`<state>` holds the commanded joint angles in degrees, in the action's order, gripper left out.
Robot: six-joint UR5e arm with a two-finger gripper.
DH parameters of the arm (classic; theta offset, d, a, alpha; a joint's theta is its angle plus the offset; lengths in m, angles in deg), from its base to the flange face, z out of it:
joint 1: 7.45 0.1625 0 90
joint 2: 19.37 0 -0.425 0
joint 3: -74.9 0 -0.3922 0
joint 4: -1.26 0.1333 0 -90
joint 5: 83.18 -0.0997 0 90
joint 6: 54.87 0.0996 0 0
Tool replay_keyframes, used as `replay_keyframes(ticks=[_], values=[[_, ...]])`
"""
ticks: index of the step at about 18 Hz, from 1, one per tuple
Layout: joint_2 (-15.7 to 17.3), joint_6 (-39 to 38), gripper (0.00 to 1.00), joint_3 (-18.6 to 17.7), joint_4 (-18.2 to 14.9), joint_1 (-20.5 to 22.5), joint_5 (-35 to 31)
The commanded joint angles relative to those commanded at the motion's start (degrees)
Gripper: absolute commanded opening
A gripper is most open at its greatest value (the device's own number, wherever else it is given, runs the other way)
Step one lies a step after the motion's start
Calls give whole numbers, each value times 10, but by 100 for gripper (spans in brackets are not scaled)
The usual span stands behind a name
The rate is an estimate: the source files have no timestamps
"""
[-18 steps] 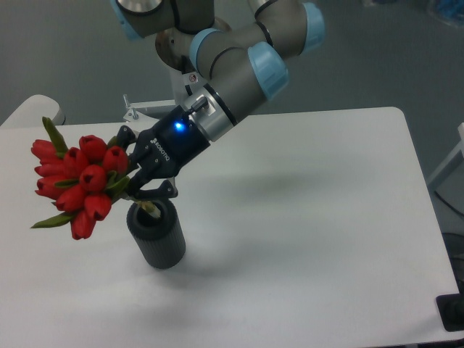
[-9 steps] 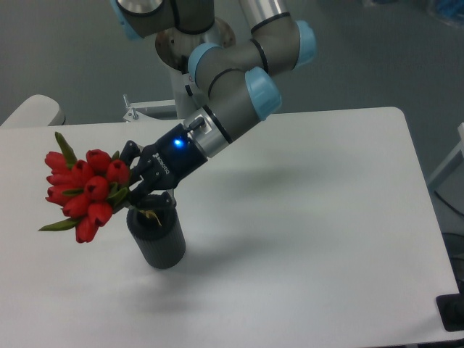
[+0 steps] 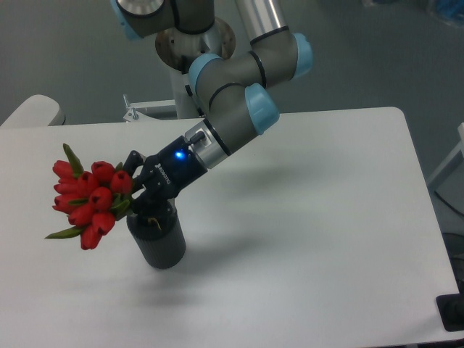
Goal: Insert the flowers into the vase
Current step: 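Lower the tulip stems down into the grey vase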
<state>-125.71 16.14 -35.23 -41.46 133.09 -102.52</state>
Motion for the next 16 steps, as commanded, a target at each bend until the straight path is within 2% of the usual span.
replay_keyframes(ticks=[4,7,14,16], values=[[0,0,48,-1,-1,5,0],[0,0,66,-1,-1,6,0],[1,4,77,-5,-1,11,-4],[2,6,89,-12,-1,18,-4]])
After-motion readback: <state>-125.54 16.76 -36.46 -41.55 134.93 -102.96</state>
